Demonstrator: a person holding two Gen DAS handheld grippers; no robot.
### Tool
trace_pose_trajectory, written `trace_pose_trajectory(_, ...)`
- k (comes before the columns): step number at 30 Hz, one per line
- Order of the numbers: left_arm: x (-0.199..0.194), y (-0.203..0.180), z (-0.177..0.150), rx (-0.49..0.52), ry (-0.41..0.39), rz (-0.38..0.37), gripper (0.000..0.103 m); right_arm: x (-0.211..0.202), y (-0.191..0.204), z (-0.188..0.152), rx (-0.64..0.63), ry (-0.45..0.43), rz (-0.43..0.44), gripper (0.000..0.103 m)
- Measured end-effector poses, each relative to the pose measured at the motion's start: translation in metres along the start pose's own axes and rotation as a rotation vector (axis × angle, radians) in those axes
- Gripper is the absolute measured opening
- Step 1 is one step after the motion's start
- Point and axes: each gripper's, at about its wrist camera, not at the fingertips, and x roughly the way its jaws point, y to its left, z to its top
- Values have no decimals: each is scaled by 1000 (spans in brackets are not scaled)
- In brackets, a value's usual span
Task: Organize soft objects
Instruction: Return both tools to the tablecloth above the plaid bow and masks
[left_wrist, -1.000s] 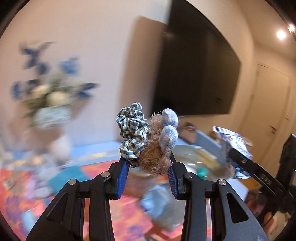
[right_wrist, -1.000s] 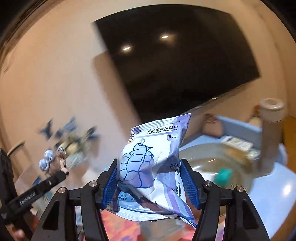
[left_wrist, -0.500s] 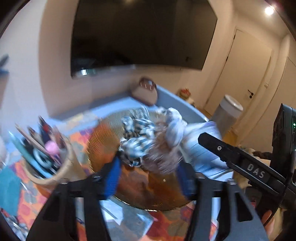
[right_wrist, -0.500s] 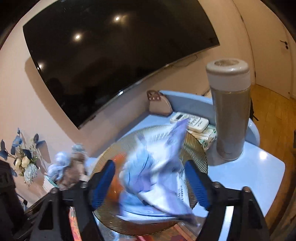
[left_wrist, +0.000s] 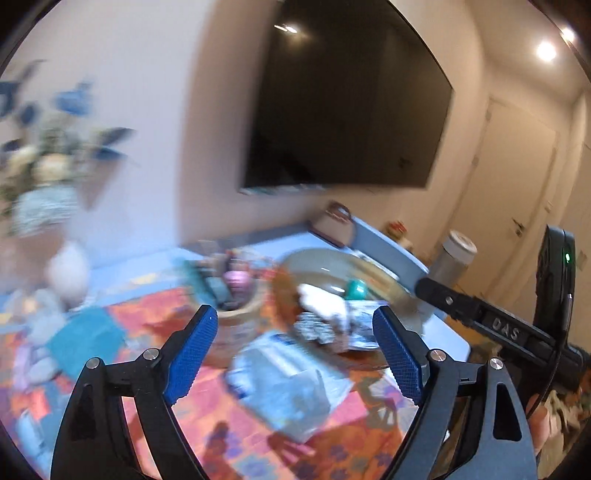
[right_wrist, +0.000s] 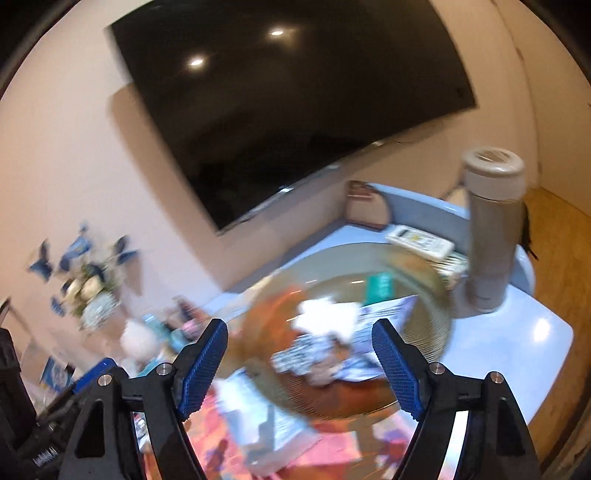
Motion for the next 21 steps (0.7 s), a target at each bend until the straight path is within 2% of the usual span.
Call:
trace_pose_trajectory(2, -31, 21, -7, 34, -34, 152, 85, -6, 22, -8, -37, -4, 29, 84)
trace_pose_trajectory(4, -59, 45, -13, 42, -51, 264, 85, -16, 50, -20, -99, -6, 79, 89)
trace_pose_trajectory(8, -126, 103, -21, -75, -112, 413, 85, -27, 102, -46, -194, -12, 157, 91)
trace_pose_trajectory(11, -168, 137, -31, -127, -151, 561, 87, -22, 141, -67, -251, 27, 227, 91)
trace_pose_trajectory(13, -183, 164, -45, -188, -147, 605, 93, -14, 172, -88, -304, 71, 263, 94)
trace_pose_trajectory(18, -177, 235, -96, -361, -83, 616, 94, 11, 220, -149, -434, 160, 282, 95)
trace_pose_trajectory(21, -152, 262, -137, -371, -14, 712, 94, 38, 238, -187, -516, 219, 264, 95)
